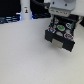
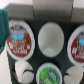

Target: Open the kcup holder, insert the kcup into the holder, and close the kcup holder

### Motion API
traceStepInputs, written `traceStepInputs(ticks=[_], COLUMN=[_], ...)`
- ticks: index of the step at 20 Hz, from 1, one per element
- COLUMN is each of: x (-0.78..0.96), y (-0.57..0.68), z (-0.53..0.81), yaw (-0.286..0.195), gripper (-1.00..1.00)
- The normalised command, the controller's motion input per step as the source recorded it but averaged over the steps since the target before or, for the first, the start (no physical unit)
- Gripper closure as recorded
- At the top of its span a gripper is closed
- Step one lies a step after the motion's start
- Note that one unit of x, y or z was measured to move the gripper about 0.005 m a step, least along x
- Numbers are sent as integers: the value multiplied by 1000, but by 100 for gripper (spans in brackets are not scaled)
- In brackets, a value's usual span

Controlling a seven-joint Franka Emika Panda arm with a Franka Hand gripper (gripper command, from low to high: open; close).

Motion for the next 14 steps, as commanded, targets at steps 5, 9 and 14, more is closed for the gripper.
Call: traceStepInputs(ticks=[5,9,14], x=[551,166,-2], y=[-242,-103,117], z=[-229,-273,-252], yaw=[13,77,188], gripper=[-100,-100,-100])
